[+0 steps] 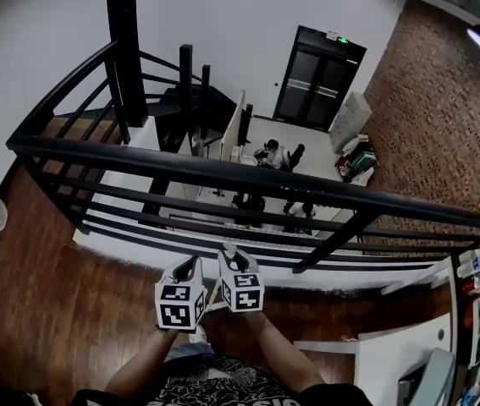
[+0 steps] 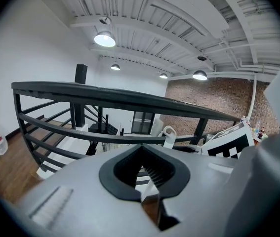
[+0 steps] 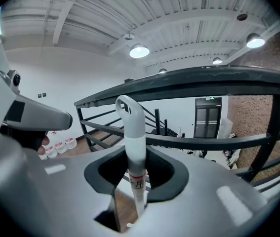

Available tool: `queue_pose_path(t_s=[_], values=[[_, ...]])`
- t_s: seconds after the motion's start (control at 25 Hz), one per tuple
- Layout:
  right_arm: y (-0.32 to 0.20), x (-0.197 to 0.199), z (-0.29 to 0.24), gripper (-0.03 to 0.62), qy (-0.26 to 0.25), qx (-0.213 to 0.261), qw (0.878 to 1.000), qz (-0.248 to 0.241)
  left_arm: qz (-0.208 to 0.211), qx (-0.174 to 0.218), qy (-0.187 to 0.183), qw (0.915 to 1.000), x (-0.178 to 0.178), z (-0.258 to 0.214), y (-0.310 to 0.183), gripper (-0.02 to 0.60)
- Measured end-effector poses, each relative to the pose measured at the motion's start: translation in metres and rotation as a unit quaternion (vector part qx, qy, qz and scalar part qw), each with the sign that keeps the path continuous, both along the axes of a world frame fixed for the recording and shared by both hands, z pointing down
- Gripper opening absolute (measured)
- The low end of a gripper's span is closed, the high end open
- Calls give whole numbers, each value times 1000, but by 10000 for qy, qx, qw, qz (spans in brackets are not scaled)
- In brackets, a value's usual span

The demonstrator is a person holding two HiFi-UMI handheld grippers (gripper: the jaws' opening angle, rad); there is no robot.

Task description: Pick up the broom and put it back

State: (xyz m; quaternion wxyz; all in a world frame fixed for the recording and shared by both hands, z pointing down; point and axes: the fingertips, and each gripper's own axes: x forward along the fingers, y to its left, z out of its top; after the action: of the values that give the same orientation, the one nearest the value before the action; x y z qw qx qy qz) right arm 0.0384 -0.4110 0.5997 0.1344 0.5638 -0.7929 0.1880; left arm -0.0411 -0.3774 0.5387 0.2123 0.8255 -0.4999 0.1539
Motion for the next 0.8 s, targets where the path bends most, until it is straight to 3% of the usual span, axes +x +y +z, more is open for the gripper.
queue_pose_path(t_s=[0.36,0.8], values=[[37,-6,-31,92,34,258,9992,-303,-161,63,104,9998,9,-1,29,5],[53,11,-144,92,92,1066,9932,-462,-242,403,138,9988,20,-30,37,5]])
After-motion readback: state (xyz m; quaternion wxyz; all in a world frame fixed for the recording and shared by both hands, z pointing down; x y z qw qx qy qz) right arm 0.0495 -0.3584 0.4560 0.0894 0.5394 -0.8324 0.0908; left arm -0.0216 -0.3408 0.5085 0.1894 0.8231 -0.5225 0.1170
